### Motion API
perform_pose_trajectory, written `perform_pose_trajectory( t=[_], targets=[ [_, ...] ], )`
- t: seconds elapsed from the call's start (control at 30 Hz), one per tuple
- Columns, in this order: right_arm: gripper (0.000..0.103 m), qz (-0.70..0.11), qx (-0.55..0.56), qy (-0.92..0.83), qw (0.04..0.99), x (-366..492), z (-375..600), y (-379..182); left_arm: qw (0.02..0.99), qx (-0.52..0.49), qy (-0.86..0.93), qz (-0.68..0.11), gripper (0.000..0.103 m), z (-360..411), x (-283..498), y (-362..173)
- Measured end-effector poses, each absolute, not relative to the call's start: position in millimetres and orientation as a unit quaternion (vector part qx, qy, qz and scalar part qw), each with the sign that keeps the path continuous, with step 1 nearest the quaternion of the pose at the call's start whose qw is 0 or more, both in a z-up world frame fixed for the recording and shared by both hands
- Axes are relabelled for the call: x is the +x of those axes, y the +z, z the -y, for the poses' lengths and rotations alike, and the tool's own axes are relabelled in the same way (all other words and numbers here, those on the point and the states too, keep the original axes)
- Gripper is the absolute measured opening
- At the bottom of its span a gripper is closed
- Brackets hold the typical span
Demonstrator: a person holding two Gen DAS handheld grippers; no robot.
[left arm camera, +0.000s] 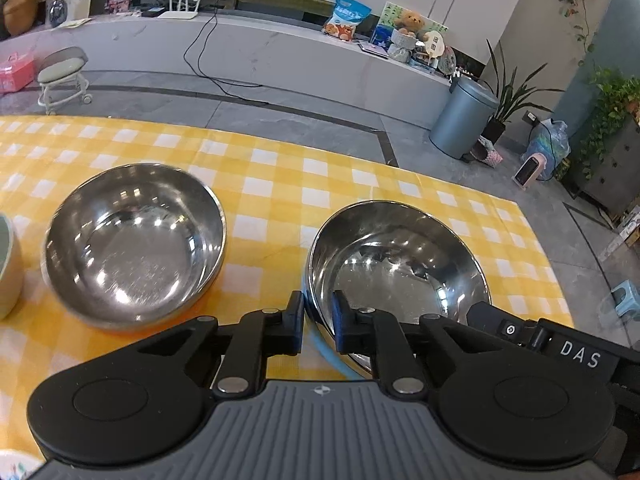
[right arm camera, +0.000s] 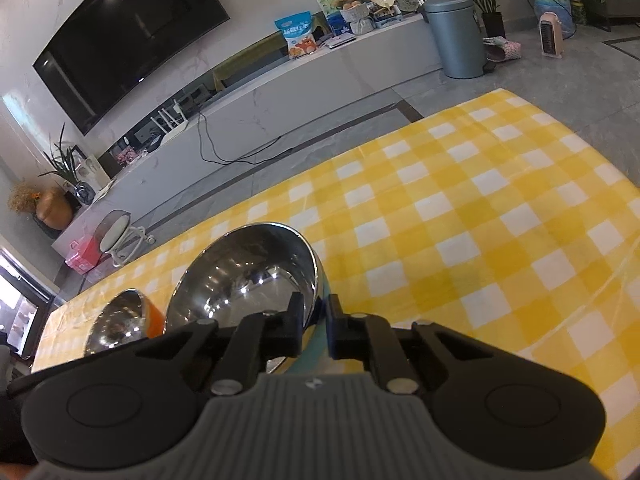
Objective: Organize plates and bowls
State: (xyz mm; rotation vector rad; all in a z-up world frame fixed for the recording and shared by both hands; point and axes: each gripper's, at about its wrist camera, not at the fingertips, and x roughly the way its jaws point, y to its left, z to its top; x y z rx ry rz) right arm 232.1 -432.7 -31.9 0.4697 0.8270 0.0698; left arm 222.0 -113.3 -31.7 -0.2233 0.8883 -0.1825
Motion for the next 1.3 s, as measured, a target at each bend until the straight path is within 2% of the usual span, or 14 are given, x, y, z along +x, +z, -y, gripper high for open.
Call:
perform_pose_trajectory(
  t=[0.37,0.73,1.3],
  targets=[
    [0.009,-0.430,0.215,0.073,0.874,169.5,430.6,-10.6,0.871,-0.149,-0.067,-0.464,0.015,95.0,157.7,-16.9],
    [0.009,-0.455,0.228,0.085,0.856,101.1,430.4,-19.7,0.847,-0.183,-0.063,-0.494,0.015,73.6,102.1,-22.6],
    [0.008,-0.478,0.204,0.103,0.848,59.7,418.6,-27.5,0.846,-0.163,-0.056,-0.504,0.012,63.5,60.9,-31.7]
  ],
)
